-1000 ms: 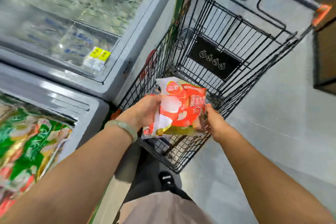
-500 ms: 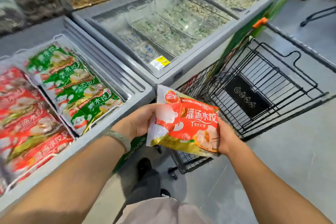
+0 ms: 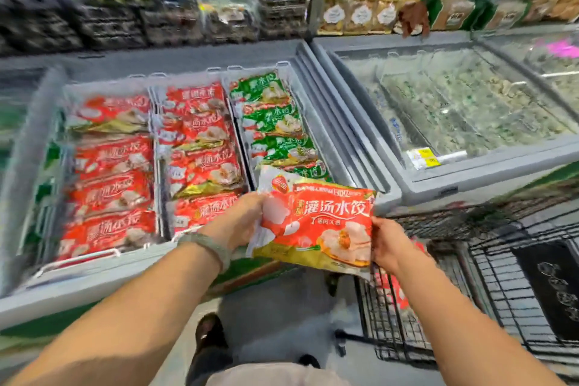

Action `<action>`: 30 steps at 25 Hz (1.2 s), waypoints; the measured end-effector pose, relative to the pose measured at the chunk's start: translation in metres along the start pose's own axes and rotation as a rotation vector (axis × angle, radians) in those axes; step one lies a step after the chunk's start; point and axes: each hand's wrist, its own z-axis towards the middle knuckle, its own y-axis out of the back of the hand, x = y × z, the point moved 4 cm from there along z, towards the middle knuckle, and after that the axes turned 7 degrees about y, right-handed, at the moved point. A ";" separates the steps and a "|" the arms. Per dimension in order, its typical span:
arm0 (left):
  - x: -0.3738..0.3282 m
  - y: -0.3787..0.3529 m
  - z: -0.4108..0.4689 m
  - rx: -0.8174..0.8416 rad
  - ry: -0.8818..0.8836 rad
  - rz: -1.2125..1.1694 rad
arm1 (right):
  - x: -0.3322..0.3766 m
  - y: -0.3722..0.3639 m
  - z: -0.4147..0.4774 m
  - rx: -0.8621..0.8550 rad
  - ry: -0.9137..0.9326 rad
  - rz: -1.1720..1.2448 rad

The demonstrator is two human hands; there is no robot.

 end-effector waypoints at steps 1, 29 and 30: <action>-0.015 0.026 -0.001 -0.001 -0.010 -0.028 | 0.000 -0.031 0.004 0.013 -0.004 -0.027; -0.103 0.321 0.110 -0.650 0.122 0.366 | -0.010 -0.311 0.170 0.067 0.122 -0.867; -0.100 0.320 0.113 -0.652 0.138 0.357 | -0.017 -0.308 0.176 0.072 0.082 -0.889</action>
